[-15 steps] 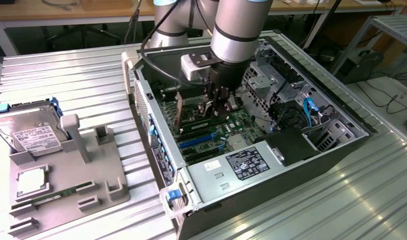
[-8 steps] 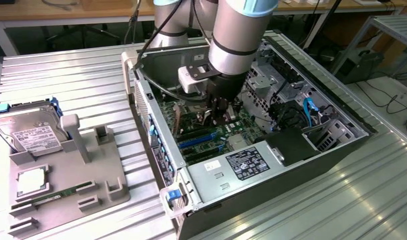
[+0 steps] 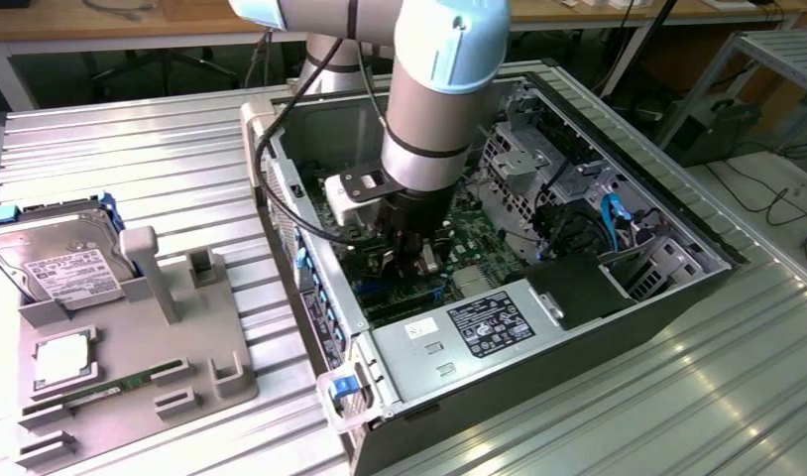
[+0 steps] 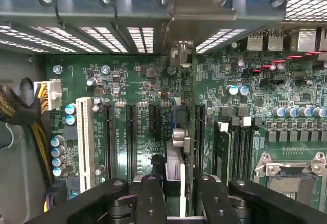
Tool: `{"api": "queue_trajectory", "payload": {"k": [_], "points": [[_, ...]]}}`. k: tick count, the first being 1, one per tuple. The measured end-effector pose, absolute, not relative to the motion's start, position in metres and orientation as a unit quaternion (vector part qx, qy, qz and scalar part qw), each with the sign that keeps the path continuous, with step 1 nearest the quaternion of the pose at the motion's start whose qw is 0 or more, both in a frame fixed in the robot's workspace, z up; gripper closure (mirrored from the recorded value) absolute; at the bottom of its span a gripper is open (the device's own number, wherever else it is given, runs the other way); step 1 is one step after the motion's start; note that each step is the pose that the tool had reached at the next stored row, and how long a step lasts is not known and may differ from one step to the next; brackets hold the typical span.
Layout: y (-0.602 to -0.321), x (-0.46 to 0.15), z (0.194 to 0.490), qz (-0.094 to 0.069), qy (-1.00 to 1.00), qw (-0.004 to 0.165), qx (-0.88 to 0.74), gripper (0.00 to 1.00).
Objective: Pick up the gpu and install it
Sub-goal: 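Insert the gpu into the slot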
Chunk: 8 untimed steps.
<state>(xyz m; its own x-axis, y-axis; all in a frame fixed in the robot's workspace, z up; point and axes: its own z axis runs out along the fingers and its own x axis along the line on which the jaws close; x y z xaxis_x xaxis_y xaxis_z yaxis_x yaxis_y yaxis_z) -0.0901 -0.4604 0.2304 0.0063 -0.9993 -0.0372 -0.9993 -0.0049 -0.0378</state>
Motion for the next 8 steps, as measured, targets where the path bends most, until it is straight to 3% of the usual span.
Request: {"api": "queue_trajectory", "payload": {"k": [8], "points": [[-0.46,-0.095,0.217,0.0,0.705,0.026,-0.709,0.72]]}}
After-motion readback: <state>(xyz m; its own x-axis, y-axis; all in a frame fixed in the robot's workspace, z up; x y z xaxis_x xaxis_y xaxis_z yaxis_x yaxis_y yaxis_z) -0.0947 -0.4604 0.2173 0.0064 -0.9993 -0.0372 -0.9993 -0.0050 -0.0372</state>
